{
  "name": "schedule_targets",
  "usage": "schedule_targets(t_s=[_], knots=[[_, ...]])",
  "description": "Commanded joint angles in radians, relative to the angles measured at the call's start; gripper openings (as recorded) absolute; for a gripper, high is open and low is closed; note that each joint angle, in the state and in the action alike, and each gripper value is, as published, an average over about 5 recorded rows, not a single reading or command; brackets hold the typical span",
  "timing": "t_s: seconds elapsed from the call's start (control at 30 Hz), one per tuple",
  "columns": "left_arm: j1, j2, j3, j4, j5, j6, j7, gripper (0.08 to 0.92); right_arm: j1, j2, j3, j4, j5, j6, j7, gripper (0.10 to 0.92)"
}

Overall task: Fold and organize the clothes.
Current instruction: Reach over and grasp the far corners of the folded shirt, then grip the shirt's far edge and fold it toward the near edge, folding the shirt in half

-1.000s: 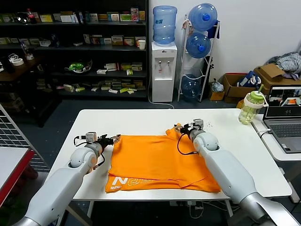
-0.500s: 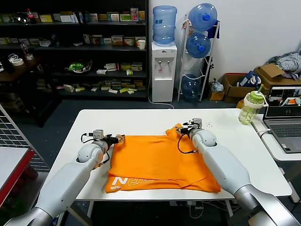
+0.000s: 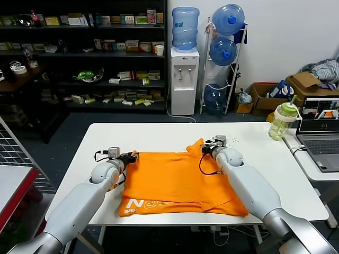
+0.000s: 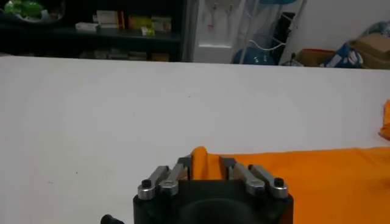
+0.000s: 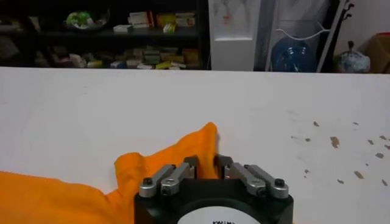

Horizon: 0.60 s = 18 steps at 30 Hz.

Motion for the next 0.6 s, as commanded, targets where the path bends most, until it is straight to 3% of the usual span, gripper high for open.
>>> schedule_targets(t_s=[0.03, 0.17, 0.27, 0.6], knots=[[0.003, -0.003, -0.001, -0.007, 0.002, -0.011, -0.004, 0.292, -0.025, -0.012, 0.004, 0.048, 0.004, 0.058, -0.01, 0.211], [0.022, 0.005, -0.017, -0.05, 0.001, -0.028, -0.011, 0.171, -0.064, -0.053, 0.014, 0.144, 0.013, 0.106, -0.006, 0.129], [0.046, 0.021, -0.032, -0.11, 0.001, -0.035, -0.022, 0.108, -0.106, -0.098, 0.032, 0.248, 0.029, 0.12, 0.011, 0.124], [0.213, 0.128, -0.088, -0.414, -0.032, -0.025, -0.082, 0.093, -0.315, -0.318, 0.123, 0.633, 0.172, 0.022, 0.118, 0.124]])
